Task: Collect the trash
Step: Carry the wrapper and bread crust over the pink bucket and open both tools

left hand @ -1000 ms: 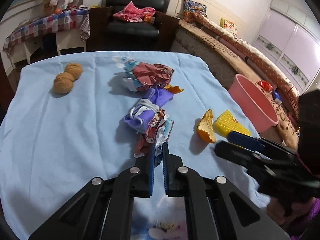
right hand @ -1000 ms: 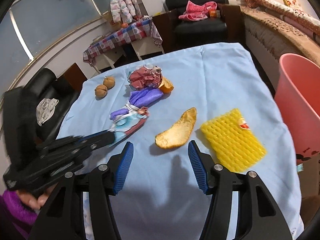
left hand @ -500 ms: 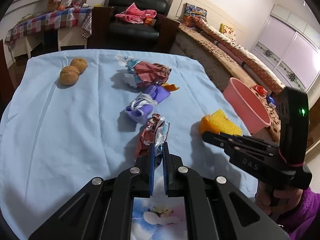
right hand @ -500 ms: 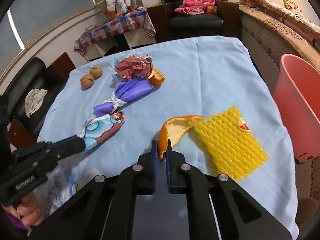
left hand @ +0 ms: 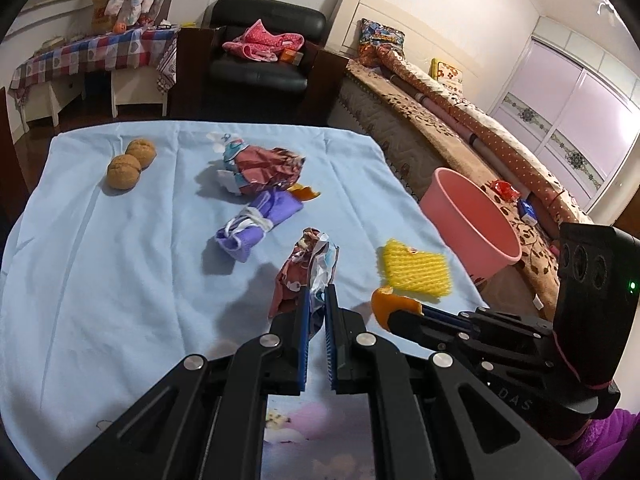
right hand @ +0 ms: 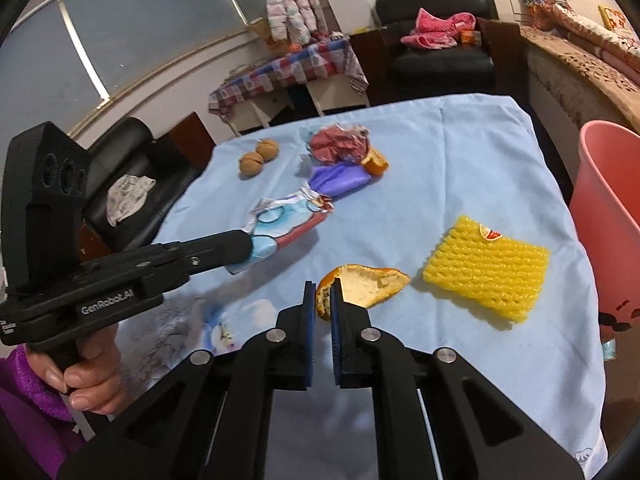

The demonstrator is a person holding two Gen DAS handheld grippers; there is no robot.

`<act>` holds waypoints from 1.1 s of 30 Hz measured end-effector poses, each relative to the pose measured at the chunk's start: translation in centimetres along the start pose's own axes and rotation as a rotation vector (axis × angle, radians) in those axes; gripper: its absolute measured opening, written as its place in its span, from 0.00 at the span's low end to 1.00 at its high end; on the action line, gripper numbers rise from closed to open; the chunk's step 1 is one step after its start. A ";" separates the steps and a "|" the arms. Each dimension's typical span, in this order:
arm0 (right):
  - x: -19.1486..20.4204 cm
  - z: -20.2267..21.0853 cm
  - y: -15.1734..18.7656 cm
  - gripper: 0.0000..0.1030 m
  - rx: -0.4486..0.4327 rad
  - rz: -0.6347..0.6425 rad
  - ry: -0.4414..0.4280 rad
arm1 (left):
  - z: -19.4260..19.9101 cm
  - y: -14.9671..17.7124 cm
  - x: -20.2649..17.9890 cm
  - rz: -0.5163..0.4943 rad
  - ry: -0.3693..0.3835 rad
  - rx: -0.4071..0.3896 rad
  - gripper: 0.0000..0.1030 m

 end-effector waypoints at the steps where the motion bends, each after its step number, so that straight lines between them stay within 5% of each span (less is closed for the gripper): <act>1: 0.1 0.2 0.0 0.07 -0.007 0.003 -0.005 | 0.2 -0.1 -0.3 -0.002 0.002 -0.001 0.06; 13: -1.6 7.2 -2.1 0.07 -0.193 0.004 0.011 | 1.4 -2.7 -5.5 -0.042 0.041 -0.059 0.06; 24: -10.8 15.9 -4.0 0.07 -0.382 -0.123 0.194 | -0.4 -6.6 -14.9 -0.168 0.126 -0.087 0.06; 33: -17.5 17.4 -4.1 0.07 -0.414 -0.228 0.254 | -3.9 -7.9 -22.7 -0.279 0.176 -0.058 0.06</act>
Point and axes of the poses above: each gripper's, at about its wrist camera, not at the fingertips, and z roughly against the way its jaws point, x to its left, y to its underside, the point moved 4 cm from there along -z, roughly the way its jaws point, and after that the axes turned 14 degrees about -y, right-handed, at the moved point
